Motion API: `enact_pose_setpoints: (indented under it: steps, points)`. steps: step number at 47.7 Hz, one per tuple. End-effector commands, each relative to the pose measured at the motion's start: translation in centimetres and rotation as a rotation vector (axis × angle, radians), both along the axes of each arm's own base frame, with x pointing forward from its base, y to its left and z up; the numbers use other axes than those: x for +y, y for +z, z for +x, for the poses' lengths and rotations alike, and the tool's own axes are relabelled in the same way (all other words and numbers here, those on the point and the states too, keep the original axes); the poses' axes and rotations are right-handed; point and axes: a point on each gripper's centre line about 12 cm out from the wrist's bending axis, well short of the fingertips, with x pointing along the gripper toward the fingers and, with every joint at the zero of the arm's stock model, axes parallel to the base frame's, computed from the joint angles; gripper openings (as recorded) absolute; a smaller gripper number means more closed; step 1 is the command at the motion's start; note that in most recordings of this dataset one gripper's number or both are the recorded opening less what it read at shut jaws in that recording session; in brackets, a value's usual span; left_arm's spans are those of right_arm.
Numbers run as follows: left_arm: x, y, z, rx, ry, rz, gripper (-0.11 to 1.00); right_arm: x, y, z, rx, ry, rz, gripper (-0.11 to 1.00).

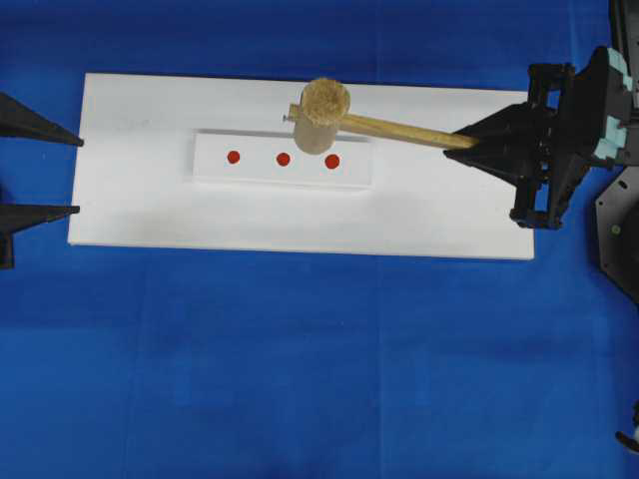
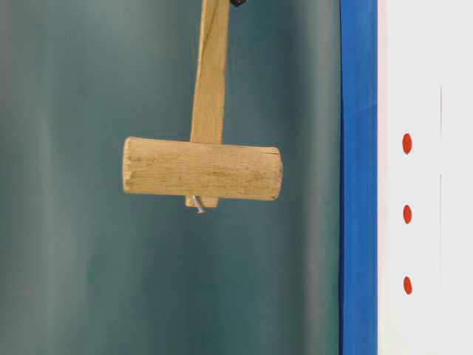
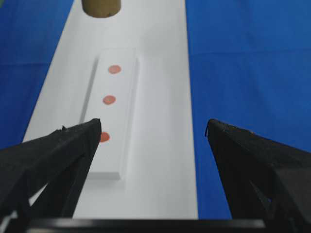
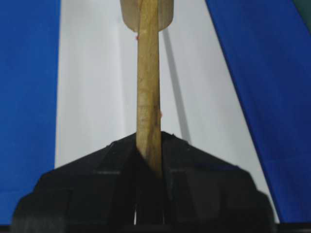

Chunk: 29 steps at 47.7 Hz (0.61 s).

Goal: Hit the mark with a hammer.

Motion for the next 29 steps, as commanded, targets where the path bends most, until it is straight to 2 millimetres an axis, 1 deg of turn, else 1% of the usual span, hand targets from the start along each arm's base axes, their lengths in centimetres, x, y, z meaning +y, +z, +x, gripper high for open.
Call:
enact_pose_setpoints:
  steps: [1, 4, 7, 10, 12, 15, 19, 22, 29]
  points:
    - [0.0, 0.3, 0.2, -0.005, 0.002, -0.001, 0.88, -0.1, 0.5, 0.3, -0.01, -0.003, -0.011, 0.02]
    - [0.1, 0.3, 0.2, -0.005, 0.004, -0.001, 0.88, -0.2, 0.2, 0.4, -0.001, -0.005, -0.01, 0.02]
    - [0.1, 0.3, 0.2, -0.005, 0.004, -0.001, 0.88, -0.4, -1.1, 0.4, 0.043, -0.013, -0.007, 0.02]
    - [0.0, 0.3, 0.2, -0.006, 0.002, -0.001, 0.88, -0.5, -2.9, 0.4, 0.106, -0.02, 0.01, 0.02]
    - [0.1, 0.3, 0.2, -0.008, 0.004, -0.001, 0.88, -0.5, -4.7, 0.5, 0.172, -0.023, 0.029, 0.02]
    - [0.0, 0.3, 0.2, -0.008, 0.002, -0.001, 0.88, -0.5, -6.9, 0.6, 0.252, -0.03, 0.059, 0.02]
    - [0.0, 0.3, 0.2, -0.009, 0.002, -0.001, 0.88, -0.6, -8.8, 0.8, 0.323, -0.047, 0.092, 0.02]
    - [0.1, 0.3, 0.2, -0.009, 0.004, -0.002, 0.88, -0.6, -9.1, 1.0, 0.335, -0.049, 0.098, 0.02]
    - [0.0, 0.3, 0.2, -0.009, 0.002, -0.003, 0.88, -0.7, -8.1, 1.2, 0.299, -0.044, 0.082, 0.02]
